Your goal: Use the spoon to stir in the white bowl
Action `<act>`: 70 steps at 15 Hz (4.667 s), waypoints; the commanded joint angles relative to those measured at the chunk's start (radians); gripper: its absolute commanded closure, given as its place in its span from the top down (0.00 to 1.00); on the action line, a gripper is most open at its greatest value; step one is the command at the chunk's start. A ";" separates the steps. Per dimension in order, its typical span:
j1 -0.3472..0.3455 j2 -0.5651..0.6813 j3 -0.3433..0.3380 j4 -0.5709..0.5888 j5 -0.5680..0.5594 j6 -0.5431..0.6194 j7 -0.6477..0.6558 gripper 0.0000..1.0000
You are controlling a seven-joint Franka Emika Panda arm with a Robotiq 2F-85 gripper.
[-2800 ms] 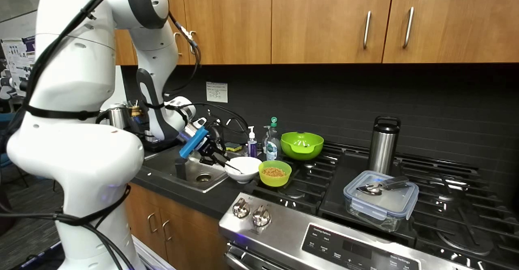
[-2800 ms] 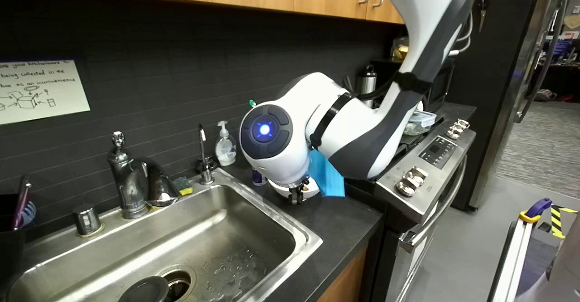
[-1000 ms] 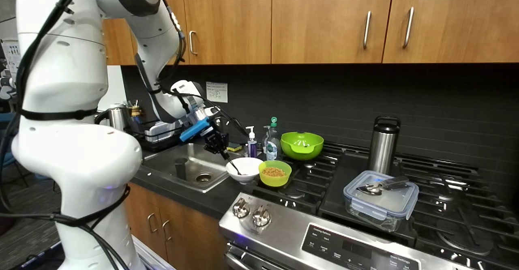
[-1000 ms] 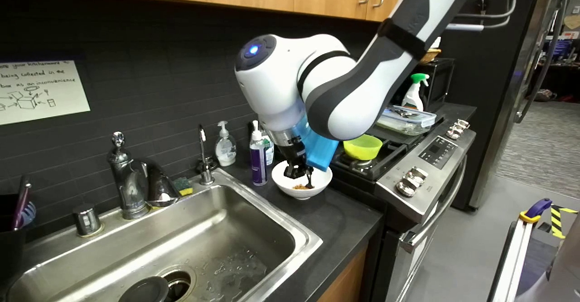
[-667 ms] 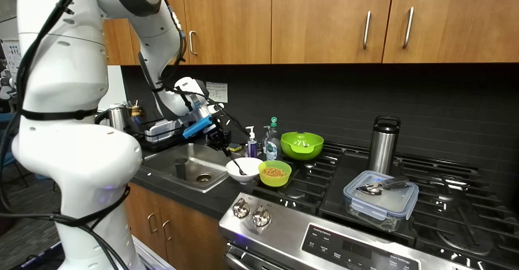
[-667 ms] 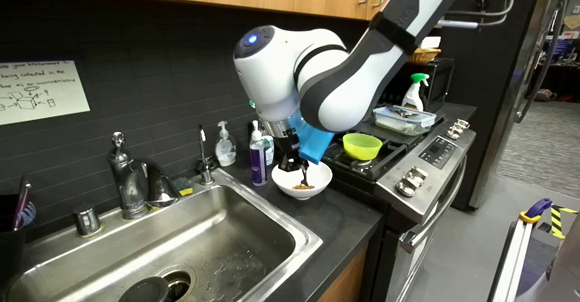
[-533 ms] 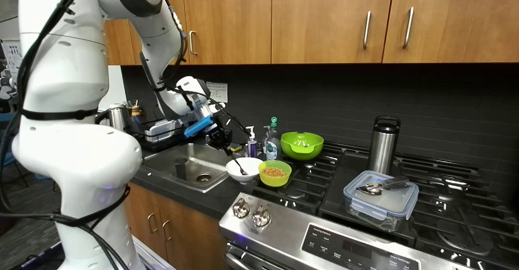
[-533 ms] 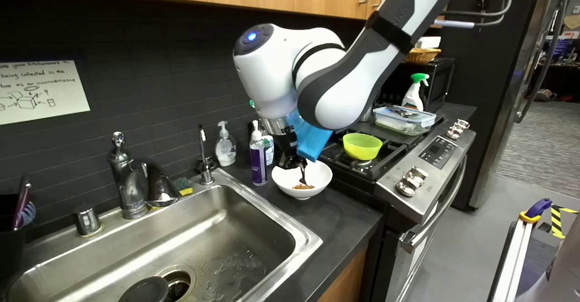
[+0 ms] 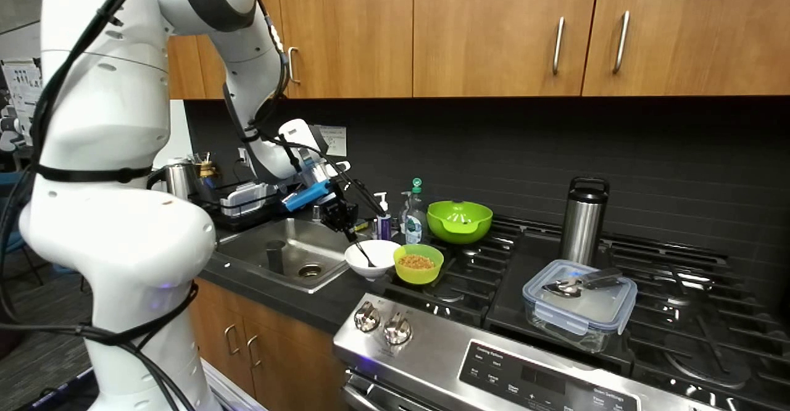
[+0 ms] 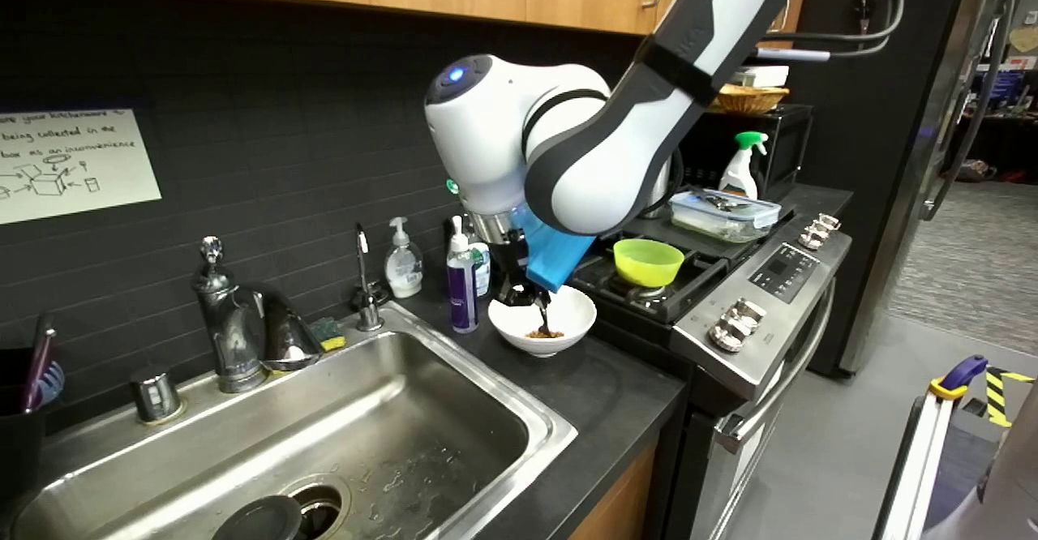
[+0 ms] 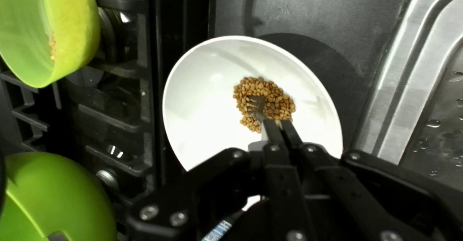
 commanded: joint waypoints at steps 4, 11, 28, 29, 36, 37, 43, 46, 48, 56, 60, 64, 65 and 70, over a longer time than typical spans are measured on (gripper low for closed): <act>0.013 0.041 -0.001 0.039 0.098 0.034 -0.024 0.01; 0.040 0.081 -0.013 0.116 0.106 0.033 -0.017 0.01; 0.038 0.055 -0.050 0.083 0.101 0.040 -0.011 0.01; 0.040 0.055 -0.047 0.080 0.106 0.042 -0.013 0.01; 0.061 0.083 -0.032 0.123 0.111 0.039 -0.022 0.01; 0.062 0.088 -0.033 0.133 0.109 0.037 -0.022 0.01; 0.057 0.115 -0.045 0.197 0.111 0.032 -0.025 0.01; 0.055 0.123 -0.056 0.215 0.107 0.030 -0.021 0.01; 0.049 0.116 -0.063 0.205 0.110 0.034 -0.022 0.01; 0.047 0.090 -0.062 0.139 0.130 0.045 -0.022 0.01; 0.062 0.100 -0.047 0.151 0.141 0.046 -0.027 0.01; 0.074 0.110 -0.038 0.178 0.150 0.044 -0.027 0.01; 0.075 0.110 -0.038 0.182 0.149 0.044 -0.028 0.01; 0.072 0.104 -0.044 0.179 0.145 0.043 -0.028 0.01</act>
